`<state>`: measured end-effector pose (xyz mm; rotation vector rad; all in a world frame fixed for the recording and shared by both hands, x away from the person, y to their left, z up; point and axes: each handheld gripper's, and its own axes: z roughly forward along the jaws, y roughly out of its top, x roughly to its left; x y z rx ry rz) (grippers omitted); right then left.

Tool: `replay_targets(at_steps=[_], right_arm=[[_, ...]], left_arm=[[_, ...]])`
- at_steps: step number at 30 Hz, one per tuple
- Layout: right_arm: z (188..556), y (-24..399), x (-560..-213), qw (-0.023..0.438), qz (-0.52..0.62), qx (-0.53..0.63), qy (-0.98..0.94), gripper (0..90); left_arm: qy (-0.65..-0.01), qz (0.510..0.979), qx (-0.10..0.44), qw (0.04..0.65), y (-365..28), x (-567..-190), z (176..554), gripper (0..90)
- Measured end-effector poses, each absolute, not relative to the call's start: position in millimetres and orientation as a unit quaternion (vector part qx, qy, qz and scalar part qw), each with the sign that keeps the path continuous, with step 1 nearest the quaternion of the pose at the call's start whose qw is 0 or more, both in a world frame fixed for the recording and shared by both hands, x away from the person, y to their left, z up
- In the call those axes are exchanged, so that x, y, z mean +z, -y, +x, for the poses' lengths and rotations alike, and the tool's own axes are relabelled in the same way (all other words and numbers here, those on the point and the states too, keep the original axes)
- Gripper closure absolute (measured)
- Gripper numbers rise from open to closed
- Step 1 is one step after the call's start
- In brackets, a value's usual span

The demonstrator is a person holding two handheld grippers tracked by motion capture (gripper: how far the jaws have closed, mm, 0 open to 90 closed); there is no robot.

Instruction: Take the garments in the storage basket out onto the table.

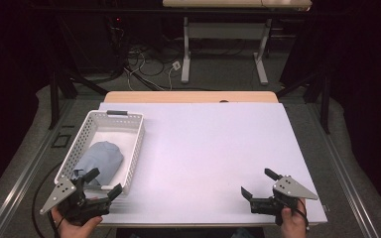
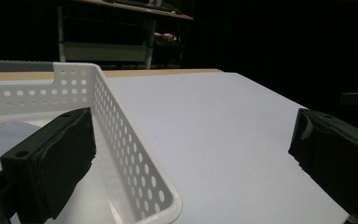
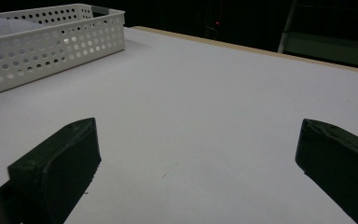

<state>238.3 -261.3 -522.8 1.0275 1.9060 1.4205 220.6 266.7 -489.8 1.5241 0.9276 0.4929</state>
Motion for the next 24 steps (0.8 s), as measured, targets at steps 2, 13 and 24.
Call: replay_targets(at_steps=[2, 13, 24], right_arm=[[237.9, 261.0, -522.6, 0.274, 0.378, 0.525, -0.711, 0.0], [240.4, 257.8, -525.7, 0.265, 0.374, 0.524, -0.718, 0.0], [240.7, 258.7, -526.2, 0.266, 0.380, 0.524, -0.715, 0.0]], left_arm=[[-0.401, 0.658, 0.213, 0.600, -267.2, -488.8, 220.4, 0.4], [-0.424, 0.662, 0.206, 0.583, -278.4, -474.5, 230.3, 0.4], [-0.436, 0.672, 0.200, 0.565, -280.7, -464.5, 238.9, 0.4]])
